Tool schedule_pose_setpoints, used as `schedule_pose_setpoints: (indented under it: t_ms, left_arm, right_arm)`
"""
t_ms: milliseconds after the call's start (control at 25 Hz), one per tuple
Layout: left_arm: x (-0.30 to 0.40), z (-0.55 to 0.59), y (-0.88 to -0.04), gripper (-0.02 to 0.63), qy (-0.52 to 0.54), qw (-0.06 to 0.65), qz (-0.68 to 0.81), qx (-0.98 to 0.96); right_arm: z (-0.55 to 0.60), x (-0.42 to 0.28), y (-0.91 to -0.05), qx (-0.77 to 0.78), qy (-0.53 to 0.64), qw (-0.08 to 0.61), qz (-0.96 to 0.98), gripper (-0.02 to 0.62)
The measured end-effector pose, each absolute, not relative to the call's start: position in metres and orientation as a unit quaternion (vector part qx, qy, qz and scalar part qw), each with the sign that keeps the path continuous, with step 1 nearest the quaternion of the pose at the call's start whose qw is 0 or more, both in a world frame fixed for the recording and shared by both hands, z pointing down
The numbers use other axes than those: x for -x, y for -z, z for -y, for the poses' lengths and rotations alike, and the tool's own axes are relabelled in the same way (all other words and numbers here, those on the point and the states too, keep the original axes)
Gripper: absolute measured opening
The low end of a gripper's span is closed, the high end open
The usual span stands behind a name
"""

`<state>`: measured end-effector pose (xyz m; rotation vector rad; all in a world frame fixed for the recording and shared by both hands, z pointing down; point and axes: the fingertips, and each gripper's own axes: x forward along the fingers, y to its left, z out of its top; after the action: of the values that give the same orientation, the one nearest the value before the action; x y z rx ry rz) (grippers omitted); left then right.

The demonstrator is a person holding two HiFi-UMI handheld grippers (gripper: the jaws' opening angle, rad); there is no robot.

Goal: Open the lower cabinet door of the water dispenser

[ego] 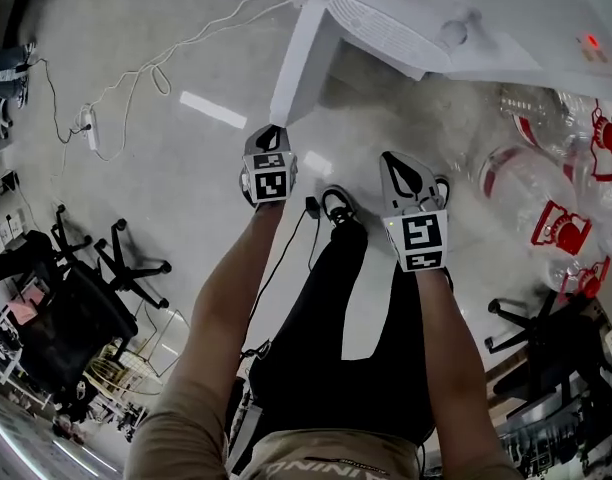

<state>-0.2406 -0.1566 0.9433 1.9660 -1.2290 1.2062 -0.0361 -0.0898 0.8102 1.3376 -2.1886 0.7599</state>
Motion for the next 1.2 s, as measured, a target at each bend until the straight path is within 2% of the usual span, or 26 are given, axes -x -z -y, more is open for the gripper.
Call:
schedule_pose_setpoints:
  t_ms: [440, 800, 1200]
  left_arm:
    - [0.28, 0.188, -0.952, 0.008, -0.476, 0.234, 0.44, -0.725]
    - [0.32, 0.226, -0.955, 0.008, -0.465, 0.274, 0.5, -0.678]
    - [0.362, 0.284, -0.945, 0.008, -0.435, 0.276, 0.56, -0.649]
  right_arm:
    - [0.103, 0.076, -0.812, -0.449, -0.271, 0.247, 0.815, 0.009]
    - [0.115, 0.073, -0.815, -0.433, -0.266, 0.26, 0.821, 0.009]
    - [0.115, 0.08, -0.829, -0.418, -0.276, 0.271, 0.822, 0.009]
